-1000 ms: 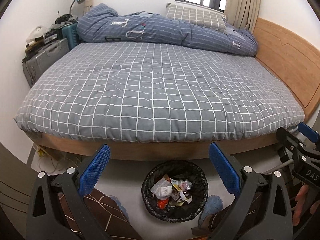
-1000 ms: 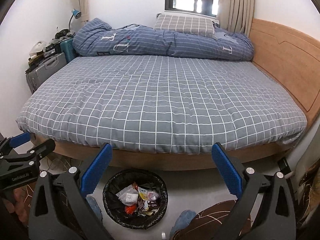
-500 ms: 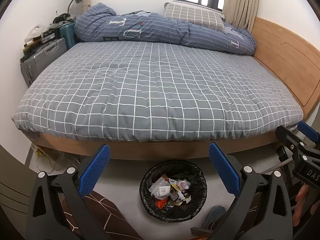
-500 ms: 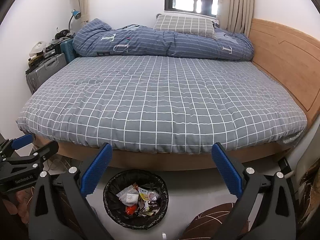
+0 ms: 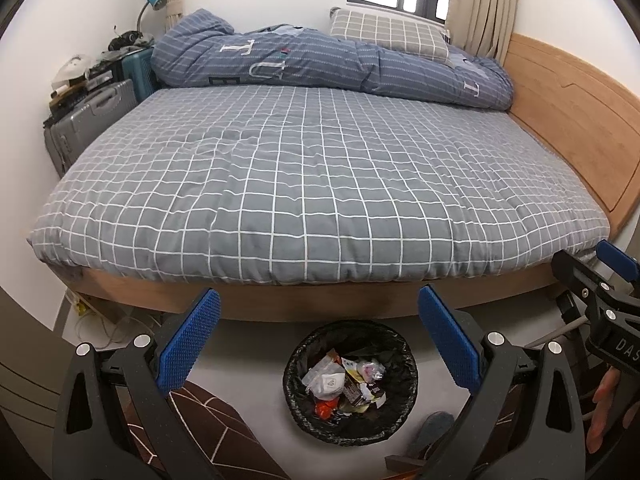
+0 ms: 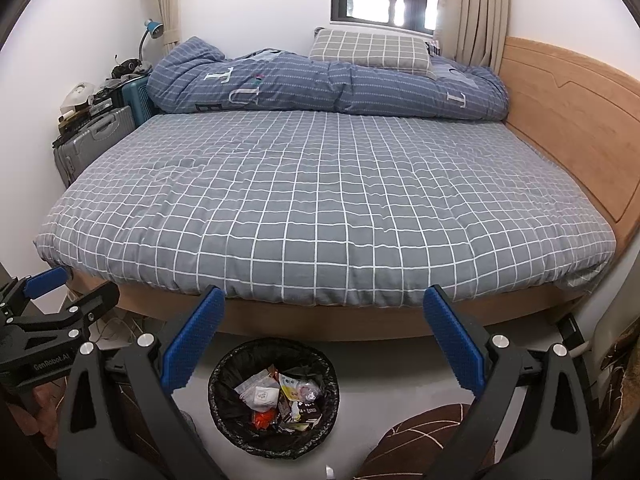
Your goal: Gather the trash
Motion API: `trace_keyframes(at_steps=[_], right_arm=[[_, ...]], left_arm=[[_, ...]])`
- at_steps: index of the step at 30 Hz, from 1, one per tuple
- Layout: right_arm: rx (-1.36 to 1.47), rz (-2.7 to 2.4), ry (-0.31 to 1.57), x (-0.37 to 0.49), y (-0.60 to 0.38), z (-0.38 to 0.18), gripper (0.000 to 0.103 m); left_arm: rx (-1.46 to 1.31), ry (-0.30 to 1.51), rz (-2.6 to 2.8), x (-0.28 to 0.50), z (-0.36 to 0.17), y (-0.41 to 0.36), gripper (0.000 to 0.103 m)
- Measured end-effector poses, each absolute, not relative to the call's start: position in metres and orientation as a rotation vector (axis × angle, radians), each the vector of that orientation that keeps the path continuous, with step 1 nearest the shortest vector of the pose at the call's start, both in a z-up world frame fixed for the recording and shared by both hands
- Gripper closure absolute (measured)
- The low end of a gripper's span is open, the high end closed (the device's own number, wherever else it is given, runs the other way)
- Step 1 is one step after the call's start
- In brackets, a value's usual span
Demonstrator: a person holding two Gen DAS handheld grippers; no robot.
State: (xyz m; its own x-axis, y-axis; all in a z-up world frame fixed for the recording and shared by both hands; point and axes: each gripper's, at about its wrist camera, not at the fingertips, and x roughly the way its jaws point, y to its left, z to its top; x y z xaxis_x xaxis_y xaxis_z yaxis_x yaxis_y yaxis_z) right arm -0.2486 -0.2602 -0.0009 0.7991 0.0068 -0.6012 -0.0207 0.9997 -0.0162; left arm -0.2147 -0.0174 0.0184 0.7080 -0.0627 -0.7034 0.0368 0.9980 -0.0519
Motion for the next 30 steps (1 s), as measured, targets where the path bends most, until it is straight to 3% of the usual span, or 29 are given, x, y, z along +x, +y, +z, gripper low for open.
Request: trace_keyframes(at_steps=[30], right_arm=[[-0.024,0.023,0.656,-0.2439,-0.2585,-0.0055,0.008]], left_arm=[[-0.015,0.797,-0.058,-0.2107,0.0135,-0.0180,0.006]])
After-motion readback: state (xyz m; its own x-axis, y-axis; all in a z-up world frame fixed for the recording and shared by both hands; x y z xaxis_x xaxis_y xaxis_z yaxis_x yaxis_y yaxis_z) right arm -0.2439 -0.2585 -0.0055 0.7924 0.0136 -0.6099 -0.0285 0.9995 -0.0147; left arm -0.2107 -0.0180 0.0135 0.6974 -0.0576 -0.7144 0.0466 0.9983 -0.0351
